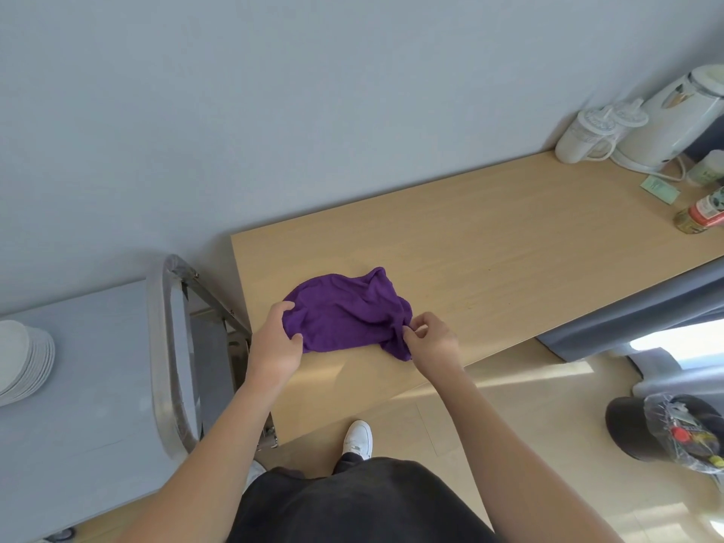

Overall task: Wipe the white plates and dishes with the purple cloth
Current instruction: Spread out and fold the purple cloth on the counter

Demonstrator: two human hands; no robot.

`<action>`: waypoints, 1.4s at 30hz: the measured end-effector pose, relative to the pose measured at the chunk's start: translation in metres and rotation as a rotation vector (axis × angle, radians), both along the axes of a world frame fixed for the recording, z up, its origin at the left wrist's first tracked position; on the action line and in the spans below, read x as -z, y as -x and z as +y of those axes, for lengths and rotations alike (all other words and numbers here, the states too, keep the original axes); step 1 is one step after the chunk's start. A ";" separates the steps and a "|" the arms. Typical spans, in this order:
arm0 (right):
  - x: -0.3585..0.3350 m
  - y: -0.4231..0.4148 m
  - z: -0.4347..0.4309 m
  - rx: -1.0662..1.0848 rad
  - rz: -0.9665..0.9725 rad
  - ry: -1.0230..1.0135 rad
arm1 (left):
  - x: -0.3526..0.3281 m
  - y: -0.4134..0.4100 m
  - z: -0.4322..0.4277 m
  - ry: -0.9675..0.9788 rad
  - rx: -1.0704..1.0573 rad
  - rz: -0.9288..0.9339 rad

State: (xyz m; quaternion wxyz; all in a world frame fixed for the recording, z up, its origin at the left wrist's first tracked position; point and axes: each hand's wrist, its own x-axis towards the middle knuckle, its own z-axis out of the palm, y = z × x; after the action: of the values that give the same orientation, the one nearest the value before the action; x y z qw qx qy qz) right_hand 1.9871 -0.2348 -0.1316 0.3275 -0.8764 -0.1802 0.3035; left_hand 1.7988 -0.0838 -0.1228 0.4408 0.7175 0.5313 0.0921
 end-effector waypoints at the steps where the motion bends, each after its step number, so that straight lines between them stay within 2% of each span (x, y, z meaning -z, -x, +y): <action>1: 0.000 0.001 -0.001 0.007 -0.012 -0.040 | 0.001 0.001 -0.001 -0.006 0.004 0.009; 8: -0.014 0.001 -0.006 0.084 -0.049 -0.336 | 0.001 -0.001 0.002 -0.069 -0.045 -0.016; 12: -0.021 0.001 -0.008 0.122 0.014 -0.373 | -0.001 -0.001 0.000 -0.063 -0.047 -0.021; 14: -0.021 -0.001 -0.008 0.139 0.063 -0.317 | -0.001 -0.002 -0.003 -0.063 -0.039 -0.026; 18: -0.011 -0.007 -0.014 0.061 0.088 0.027 | 0.002 0.000 -0.005 -0.030 -0.034 0.001; 21: -0.004 -0.005 -0.020 0.068 0.110 0.096 | 0.004 0.003 -0.006 0.011 0.001 0.041; 25: -0.006 -0.001 -0.019 0.087 0.062 -0.130 | 0.006 0.005 -0.005 -0.002 0.022 0.048; 32: -0.028 0.006 0.000 0.123 0.074 -0.465 | -0.031 0.004 0.017 -0.145 -0.078 -0.132; 38: -0.065 0.007 0.029 0.120 -0.095 -0.583 | -0.081 0.010 0.048 -0.309 -0.140 -0.282; 42: -0.090 0.007 0.042 0.135 -0.158 -0.648 | -0.106 0.011 0.060 -0.357 -0.179 -0.316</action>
State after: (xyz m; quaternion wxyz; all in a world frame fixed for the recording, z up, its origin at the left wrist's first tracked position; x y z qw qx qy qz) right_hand 1.9803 -0.1926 -0.0417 0.5933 -0.7576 -0.2338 0.1391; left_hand 1.7875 -0.0239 -0.0166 0.3751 0.7108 0.4924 0.3341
